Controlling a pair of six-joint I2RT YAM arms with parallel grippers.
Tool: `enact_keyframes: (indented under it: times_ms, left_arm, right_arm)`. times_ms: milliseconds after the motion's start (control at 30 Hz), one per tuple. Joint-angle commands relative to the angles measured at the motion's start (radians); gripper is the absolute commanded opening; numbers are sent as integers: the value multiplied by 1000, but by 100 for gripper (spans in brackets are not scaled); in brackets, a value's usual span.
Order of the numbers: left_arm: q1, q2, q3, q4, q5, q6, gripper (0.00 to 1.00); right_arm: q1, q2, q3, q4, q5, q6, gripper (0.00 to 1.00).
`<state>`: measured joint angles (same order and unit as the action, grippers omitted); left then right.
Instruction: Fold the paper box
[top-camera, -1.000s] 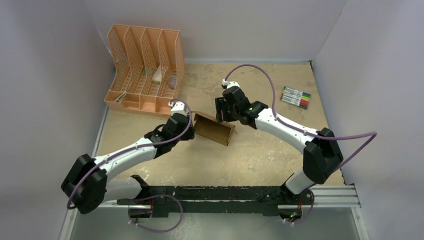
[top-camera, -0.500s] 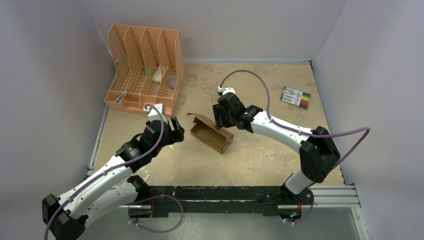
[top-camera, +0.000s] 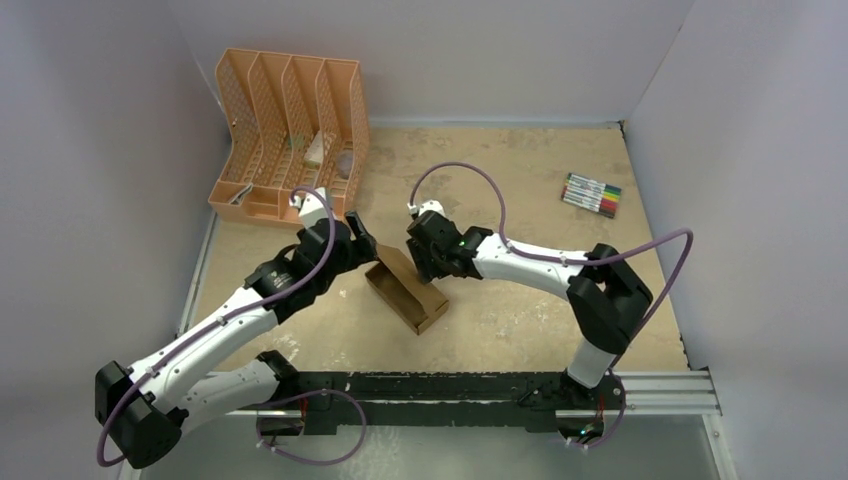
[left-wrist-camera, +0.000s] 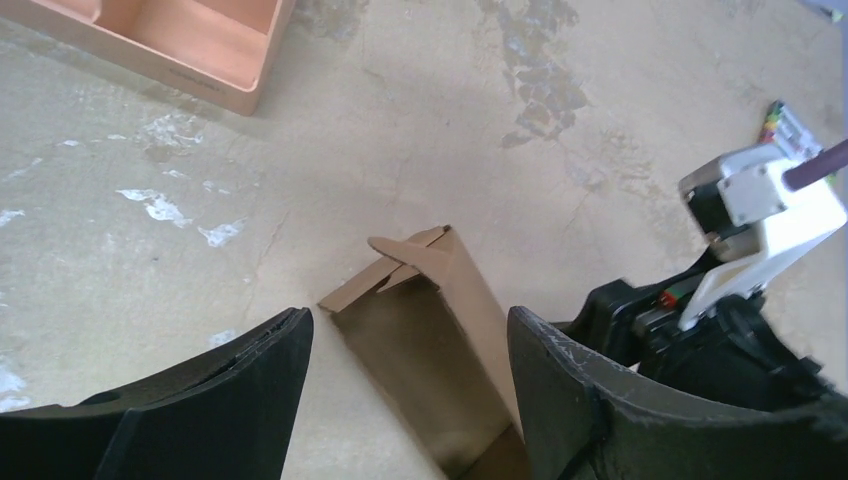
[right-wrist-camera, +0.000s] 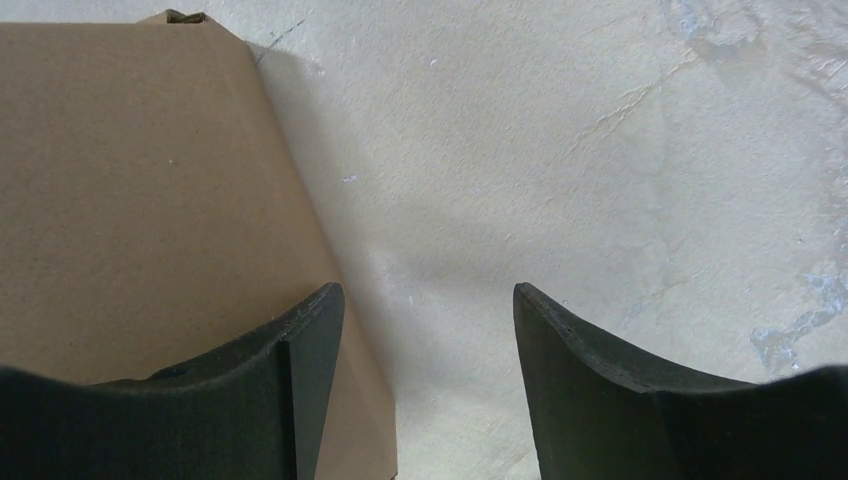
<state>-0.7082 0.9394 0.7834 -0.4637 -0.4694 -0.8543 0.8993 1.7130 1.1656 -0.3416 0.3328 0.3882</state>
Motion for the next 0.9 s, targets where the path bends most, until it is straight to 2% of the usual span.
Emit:
enact_keyframes:
  times_ms: [0,133,233,300,400,567,733,867]
  left_arm:
    - [1,15,79,-69,-34,-171,72]
    - [1,-56,16,-178,-92,-318,69]
    - [1,-137,-84,-228,-90,-456,60]
    - [0,-180,-159,-207,-46,-517,52]
    - [1,-198,-256,-117,33,-568,41]
    - [-2,-114,-356,47,111,-585,27]
    - [-1,16,-432,229,173,-598,21]
    - [-5,121,-486,408,216,-610,19]
  right_arm:
    - [6,-64,29,-31,40,33,67]
    - [4,-172,-5,7,27,17,68]
    - [4,-237,-5,30,-42,9,66]
    - [4,-265,-3,51,-59,-8,65]
    - [4,-287,-6,73,-168,-16,63]
    - [6,-296,-16,111,-304,-36,57]
    - [10,-265,-22,143,-421,-44,50]
    - [18,-232,-37,161,-468,-47,49]
